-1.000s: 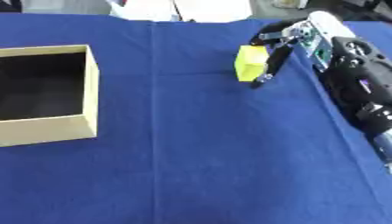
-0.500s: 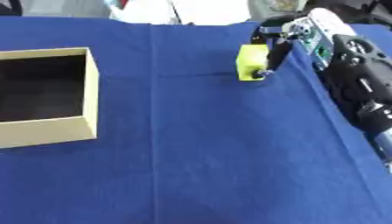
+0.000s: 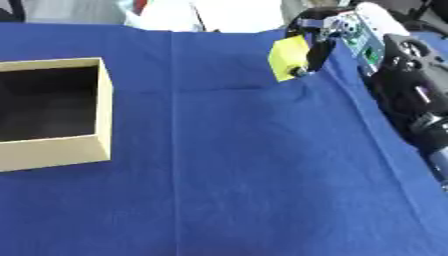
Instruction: Pick up objects on the table and place them in the box.
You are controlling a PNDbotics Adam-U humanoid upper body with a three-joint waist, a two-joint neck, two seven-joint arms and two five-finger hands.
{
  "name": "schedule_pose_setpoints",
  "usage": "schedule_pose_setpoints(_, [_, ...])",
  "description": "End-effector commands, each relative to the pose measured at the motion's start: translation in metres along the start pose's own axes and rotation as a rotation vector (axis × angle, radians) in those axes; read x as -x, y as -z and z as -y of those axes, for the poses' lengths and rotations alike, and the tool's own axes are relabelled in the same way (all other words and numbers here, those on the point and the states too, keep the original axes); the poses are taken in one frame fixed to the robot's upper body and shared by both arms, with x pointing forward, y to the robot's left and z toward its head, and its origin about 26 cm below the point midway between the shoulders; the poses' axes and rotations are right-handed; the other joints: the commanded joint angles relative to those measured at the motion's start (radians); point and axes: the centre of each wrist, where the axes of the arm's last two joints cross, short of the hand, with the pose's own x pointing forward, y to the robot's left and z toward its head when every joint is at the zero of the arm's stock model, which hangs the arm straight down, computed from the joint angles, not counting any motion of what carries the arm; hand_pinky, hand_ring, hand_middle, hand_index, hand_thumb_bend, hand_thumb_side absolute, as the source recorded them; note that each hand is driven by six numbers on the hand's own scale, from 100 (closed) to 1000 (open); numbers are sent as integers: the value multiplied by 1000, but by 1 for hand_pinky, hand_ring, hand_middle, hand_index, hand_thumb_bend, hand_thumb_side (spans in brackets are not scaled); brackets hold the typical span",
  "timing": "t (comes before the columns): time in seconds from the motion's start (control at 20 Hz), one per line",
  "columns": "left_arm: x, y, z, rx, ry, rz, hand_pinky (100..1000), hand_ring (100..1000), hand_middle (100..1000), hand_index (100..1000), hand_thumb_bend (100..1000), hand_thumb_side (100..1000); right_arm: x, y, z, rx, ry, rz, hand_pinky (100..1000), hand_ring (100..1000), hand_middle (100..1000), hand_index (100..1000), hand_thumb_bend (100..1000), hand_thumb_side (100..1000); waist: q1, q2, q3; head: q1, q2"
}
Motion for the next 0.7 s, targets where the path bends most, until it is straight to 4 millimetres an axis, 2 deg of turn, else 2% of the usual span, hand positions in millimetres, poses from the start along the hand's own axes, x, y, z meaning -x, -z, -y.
schedule_pose_setpoints(0.05, [-6,5,-2,0,-2,29,911,670,619,700,357,812,3,-18,30,90,8,-5,660,788,643,655,253,100,3,-27,0,1,-10])
schedule_pose_setpoints(0.4, [-6,5,-2,3,-3,26,911,671,619,699,360,811,-31,-25,64,179,37,105,654,782,643,656,151,100,3,-34,2,-5,2])
schedule_pose_setpoints(0.7, [-6,4,0,11,-10,22,911,671,620,700,359,811,-90,-24,95,215,26,274,652,780,643,660,100,100,7,-36,9,-27,21])
